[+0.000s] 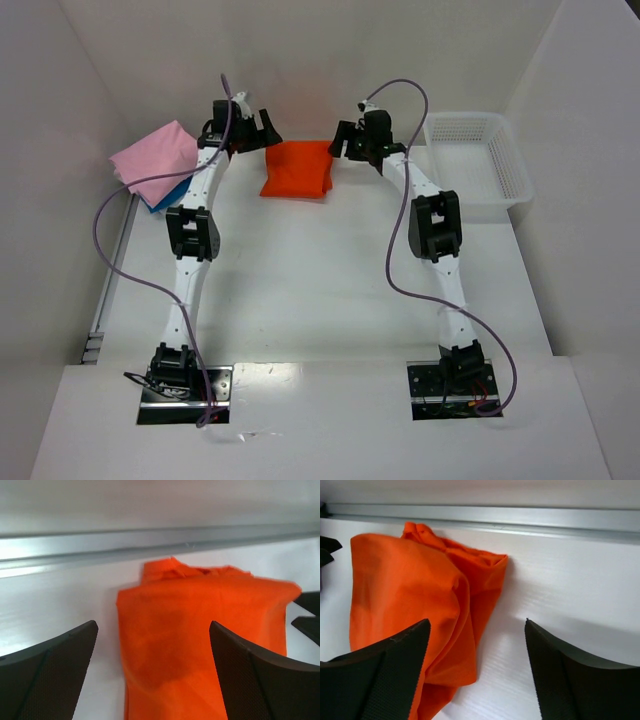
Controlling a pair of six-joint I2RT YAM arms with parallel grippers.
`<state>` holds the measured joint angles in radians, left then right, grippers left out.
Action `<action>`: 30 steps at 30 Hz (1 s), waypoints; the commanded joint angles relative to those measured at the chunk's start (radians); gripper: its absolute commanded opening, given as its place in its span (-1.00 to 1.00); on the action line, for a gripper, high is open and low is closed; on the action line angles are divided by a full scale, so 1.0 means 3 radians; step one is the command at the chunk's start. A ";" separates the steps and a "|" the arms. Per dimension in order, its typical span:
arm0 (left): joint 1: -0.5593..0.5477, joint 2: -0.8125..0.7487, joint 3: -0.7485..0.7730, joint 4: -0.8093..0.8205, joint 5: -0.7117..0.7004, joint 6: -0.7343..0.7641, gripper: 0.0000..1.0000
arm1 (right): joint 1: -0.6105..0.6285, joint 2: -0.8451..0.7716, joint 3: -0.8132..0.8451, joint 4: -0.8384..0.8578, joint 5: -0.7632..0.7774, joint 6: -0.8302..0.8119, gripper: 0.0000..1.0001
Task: Fold and stack the t-shirts
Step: Fold the long partially folded tshirt into a neat square
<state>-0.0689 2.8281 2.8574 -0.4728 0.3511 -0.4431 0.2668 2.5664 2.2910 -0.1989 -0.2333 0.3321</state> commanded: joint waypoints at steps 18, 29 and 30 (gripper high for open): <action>-0.0302 -0.1143 -0.1880 -0.0219 -0.0219 0.0408 1.00 | 0.0389 -0.0583 -0.1055 0.0280 -0.0205 0.0074 0.22; -0.0287 -0.1725 -0.2891 -0.0030 -0.0383 0.0475 1.00 | 0.0389 -0.0695 -0.1183 0.0147 -0.0240 0.0207 0.44; -0.0257 -0.1817 -0.3045 0.0102 -0.0322 0.0475 1.00 | 0.0389 -0.0731 -0.1234 0.0147 -0.0240 0.0207 0.50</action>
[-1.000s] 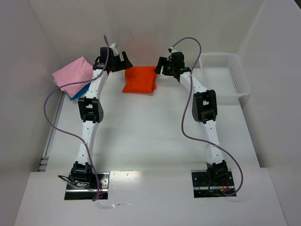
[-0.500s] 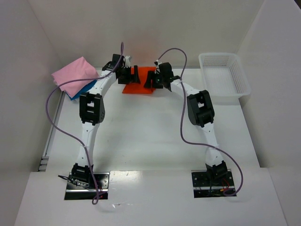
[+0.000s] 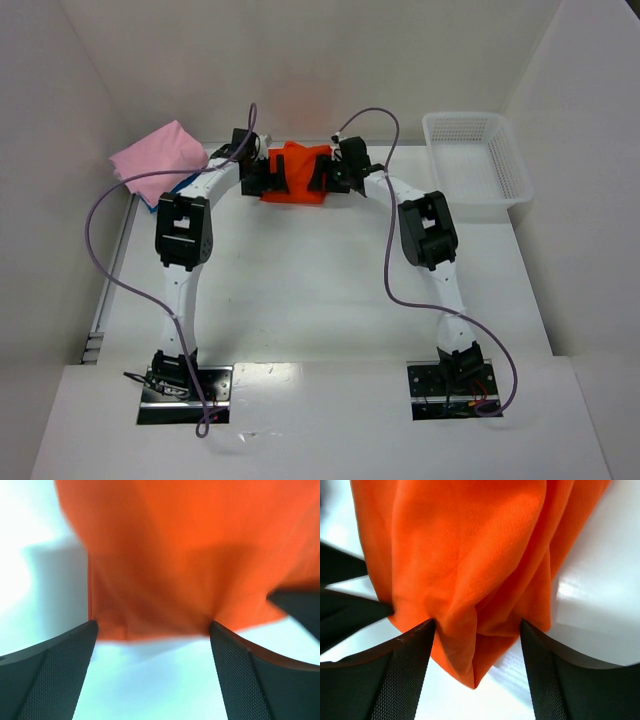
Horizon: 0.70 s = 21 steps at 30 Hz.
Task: Fold and stack the t-shirts
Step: Fold the long partially folded tshirt into a neat square
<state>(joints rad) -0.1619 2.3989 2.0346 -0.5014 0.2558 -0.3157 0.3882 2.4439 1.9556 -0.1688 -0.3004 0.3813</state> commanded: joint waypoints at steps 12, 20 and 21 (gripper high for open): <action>0.0161 -0.0787 -0.1024 0.0480 0.0211 -0.0006 1.00 | 0.0086 -0.0773 -0.0817 0.0363 -0.0226 0.0110 0.36; 0.0192 -0.0613 -0.1024 0.0766 0.0277 -0.0139 0.86 | 0.0184 -0.0569 -0.0634 0.0307 -0.0226 0.0013 0.30; 0.0192 -0.0582 -0.1024 0.0837 0.0328 -0.0175 0.82 | 0.0184 -0.0538 -0.0633 0.0307 -0.0226 -0.0018 0.28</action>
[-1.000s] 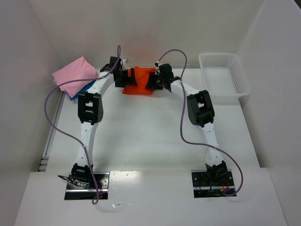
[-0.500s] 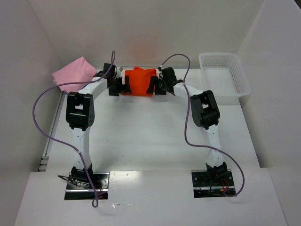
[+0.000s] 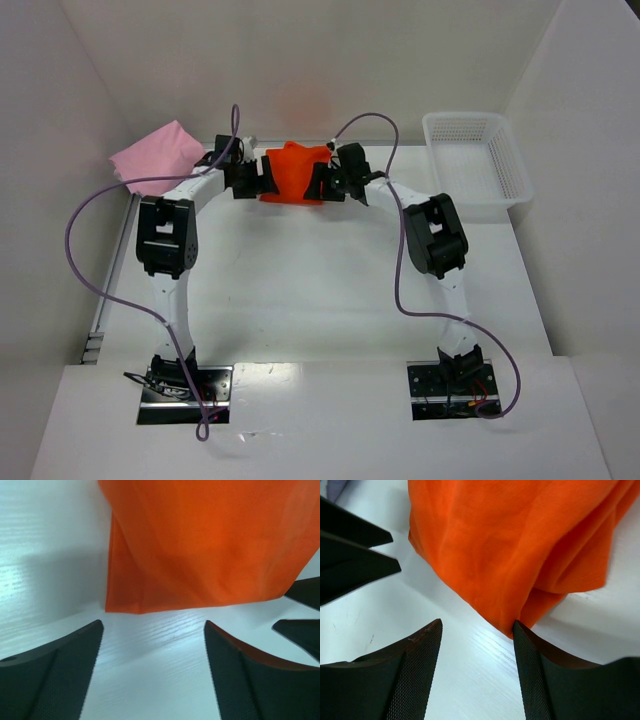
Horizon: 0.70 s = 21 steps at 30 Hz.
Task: Fold and stack the t-shirts
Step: Fold the long partially folded tshirt into a neat square
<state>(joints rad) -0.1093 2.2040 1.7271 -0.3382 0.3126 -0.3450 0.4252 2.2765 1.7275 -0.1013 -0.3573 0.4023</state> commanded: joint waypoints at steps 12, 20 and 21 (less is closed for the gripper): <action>0.0017 0.0369 0.0200 0.0284 0.0277 -0.0123 0.31 | 0.0061 0.0158 0.0127 0.0082 0.0102 -0.0119 0.28; 0.0047 0.0476 0.0261 0.0284 0.0471 -0.0123 -0.53 | 0.0061 0.0327 0.0352 -0.0036 0.0102 -0.0149 -0.20; 0.0047 0.0477 0.0261 0.0284 0.0512 -0.0123 -0.62 | 0.0061 0.0327 0.0352 -0.0036 0.0102 -0.0149 -0.36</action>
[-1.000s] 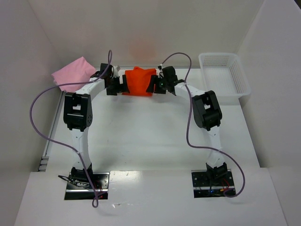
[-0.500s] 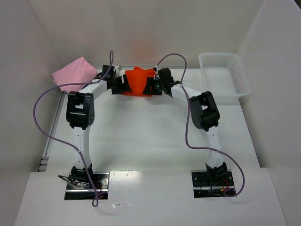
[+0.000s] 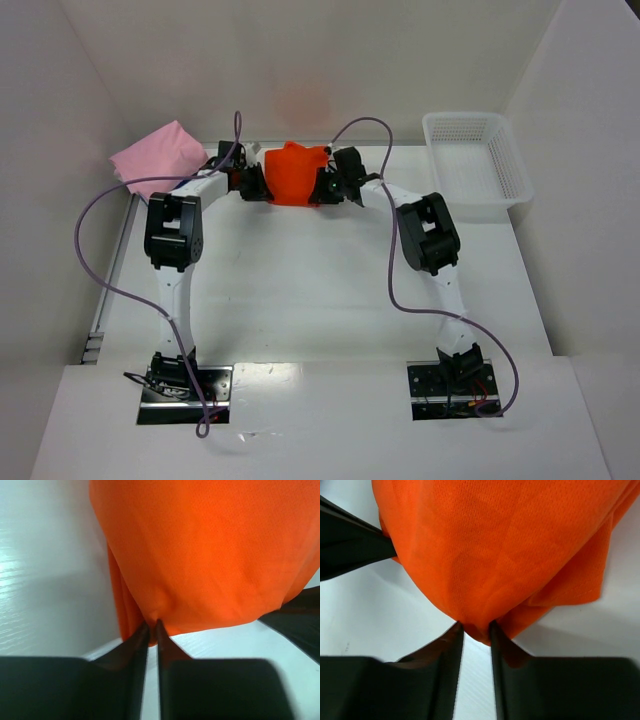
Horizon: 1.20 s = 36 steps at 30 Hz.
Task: Fold and stack the t-shirts
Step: Fold the long partially folded tshirt into a neat square
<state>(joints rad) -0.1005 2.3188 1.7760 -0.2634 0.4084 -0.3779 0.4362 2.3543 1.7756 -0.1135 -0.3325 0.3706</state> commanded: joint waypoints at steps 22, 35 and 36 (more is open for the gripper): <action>0.0054 -0.1004 -0.1005 -0.0313 0.0168 0.0124 -1.00 | 0.0024 -0.0816 -0.0989 -0.0082 -0.0088 -0.0003 -0.91; -0.0283 -0.1854 -0.2166 -0.0880 0.0224 0.0124 -1.00 | 0.0131 -0.1670 -0.2047 -0.0118 -0.0165 0.0104 -0.86; -0.0284 -0.1895 -0.2278 -0.0881 0.0224 0.0124 -1.00 | 0.0172 -0.1721 -0.2149 -0.0118 -0.0135 0.0104 -0.86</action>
<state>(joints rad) -0.1890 1.8175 1.1454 -0.4419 0.4969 -0.3683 0.4736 1.9289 1.1816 -0.1337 -0.4122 0.4068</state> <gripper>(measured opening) 0.008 0.070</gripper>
